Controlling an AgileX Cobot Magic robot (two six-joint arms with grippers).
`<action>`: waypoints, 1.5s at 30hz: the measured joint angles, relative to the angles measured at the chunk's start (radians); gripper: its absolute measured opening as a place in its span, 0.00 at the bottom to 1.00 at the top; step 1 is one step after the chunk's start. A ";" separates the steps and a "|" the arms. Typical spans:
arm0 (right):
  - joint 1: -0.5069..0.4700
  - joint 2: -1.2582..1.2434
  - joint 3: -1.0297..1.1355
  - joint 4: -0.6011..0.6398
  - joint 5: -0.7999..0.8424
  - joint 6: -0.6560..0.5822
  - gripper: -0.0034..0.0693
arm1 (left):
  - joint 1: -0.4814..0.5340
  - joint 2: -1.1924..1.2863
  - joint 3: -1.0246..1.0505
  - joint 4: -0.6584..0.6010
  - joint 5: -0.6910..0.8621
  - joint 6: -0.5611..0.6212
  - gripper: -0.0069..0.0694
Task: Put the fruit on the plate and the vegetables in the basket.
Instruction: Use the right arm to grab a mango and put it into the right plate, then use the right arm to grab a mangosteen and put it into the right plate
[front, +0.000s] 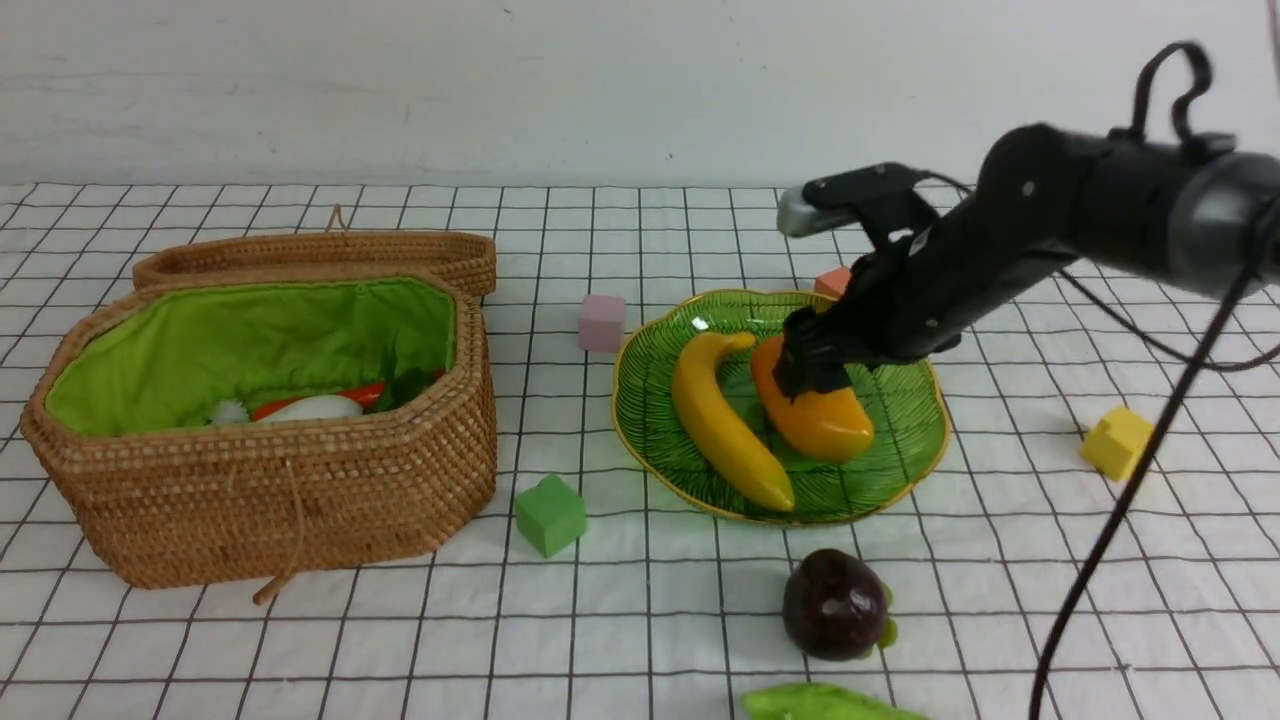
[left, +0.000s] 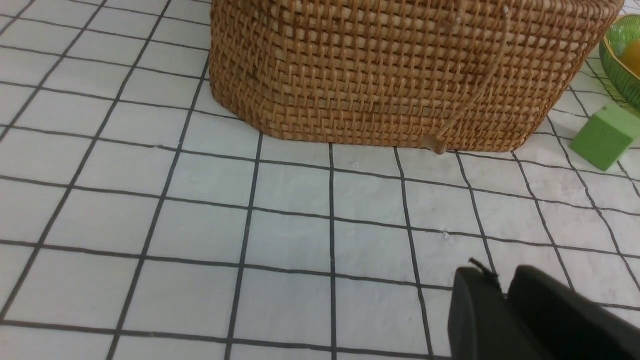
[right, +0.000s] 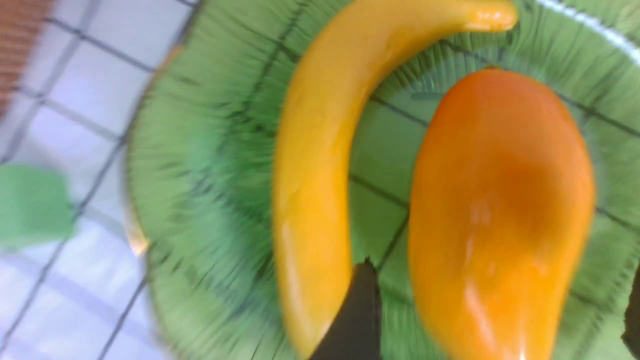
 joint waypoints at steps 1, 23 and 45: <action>-0.001 -0.033 0.000 -0.002 0.040 0.000 0.95 | 0.000 0.000 0.000 0.000 0.000 0.000 0.21; 0.123 -0.117 0.429 0.059 -0.048 -0.043 0.81 | 0.000 0.000 0.000 0.000 0.000 0.001 0.24; -0.069 -0.089 0.130 0.120 -0.240 -0.085 0.81 | 0.000 0.000 0.000 0.000 0.000 0.001 0.24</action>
